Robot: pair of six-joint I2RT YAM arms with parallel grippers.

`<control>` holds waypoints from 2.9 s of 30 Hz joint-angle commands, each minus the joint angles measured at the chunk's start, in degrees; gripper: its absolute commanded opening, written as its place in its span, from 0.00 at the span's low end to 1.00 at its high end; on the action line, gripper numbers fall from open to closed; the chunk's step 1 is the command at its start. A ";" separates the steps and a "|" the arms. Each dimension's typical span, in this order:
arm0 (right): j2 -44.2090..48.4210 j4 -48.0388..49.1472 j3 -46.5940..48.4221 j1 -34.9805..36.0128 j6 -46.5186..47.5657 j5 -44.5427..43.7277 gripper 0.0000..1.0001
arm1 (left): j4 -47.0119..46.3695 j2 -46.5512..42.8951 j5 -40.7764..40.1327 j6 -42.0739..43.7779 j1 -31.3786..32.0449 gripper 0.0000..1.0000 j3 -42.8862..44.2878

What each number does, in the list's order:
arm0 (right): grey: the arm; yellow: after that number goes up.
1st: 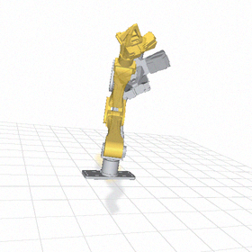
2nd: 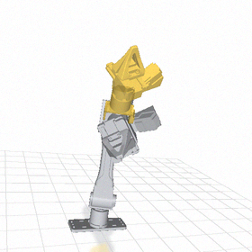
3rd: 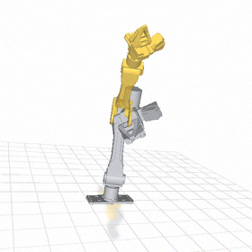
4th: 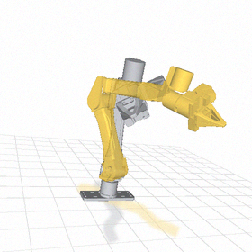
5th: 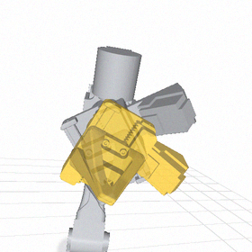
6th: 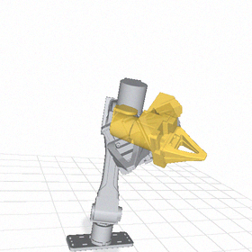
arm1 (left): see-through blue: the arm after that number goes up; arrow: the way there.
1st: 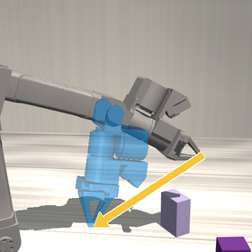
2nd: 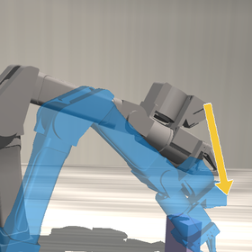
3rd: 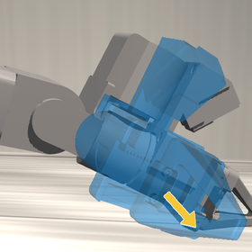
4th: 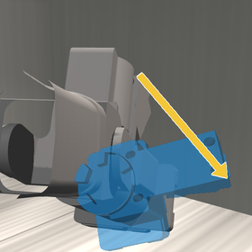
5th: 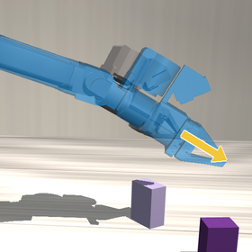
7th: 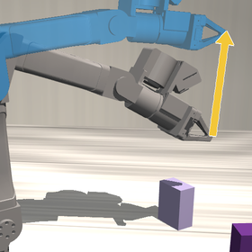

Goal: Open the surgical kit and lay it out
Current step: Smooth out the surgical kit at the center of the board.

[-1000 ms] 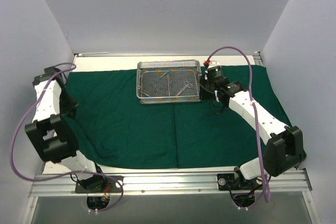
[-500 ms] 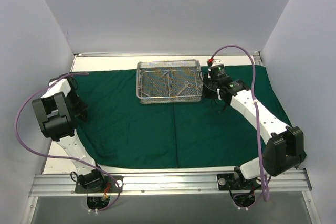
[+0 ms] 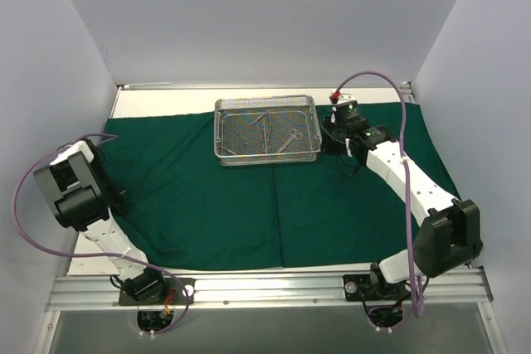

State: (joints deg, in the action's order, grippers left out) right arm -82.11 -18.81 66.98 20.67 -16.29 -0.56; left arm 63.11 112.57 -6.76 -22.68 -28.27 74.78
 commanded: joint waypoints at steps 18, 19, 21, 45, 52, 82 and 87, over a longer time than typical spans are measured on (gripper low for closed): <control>-5.08 -1.76 5.70 0.69 -0.14 3.72 0.28 | 9.34 -20.45 -2.40 -4.58 -7.32 0.02 0.97; -5.17 -1.93 6.31 0.69 -0.14 3.46 0.28 | 7.83 -21.25 1.89 -3.18 -6.63 0.03 2.11; -5.43 -2.20 6.76 0.69 -1.10 3.46 0.29 | 3.71 -21.26 4.47 -2.64 -5.05 0.06 3.43; -21.95 -0.53 3.69 -20.32 -7.08 12.24 0.00 | 6.40 24.25 9.75 -3.43 13.24 0.02 38.14; -23.45 2.98 -5.62 -22.25 -7.52 12.86 0.00 | 10.89 33.58 10.37 -2.81 13.15 0.02 49.48; -19.23 4.92 -18.71 -22.42 -14.64 15.94 0.00 | 10.19 36.75 12.03 1.32 7.53 0.03 54.24; -18.62 5.71 -21.71 -22.42 -15.52 16.64 0.00 | 9.49 36.23 12.57 1.32 7.53 0.03 53.63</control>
State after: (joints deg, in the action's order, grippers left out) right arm -97.84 -2.63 50.63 -2.55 -31.55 17.47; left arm 82.35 145.86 11.94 -23.14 -20.03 128.51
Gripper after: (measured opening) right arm 0.026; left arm 0.032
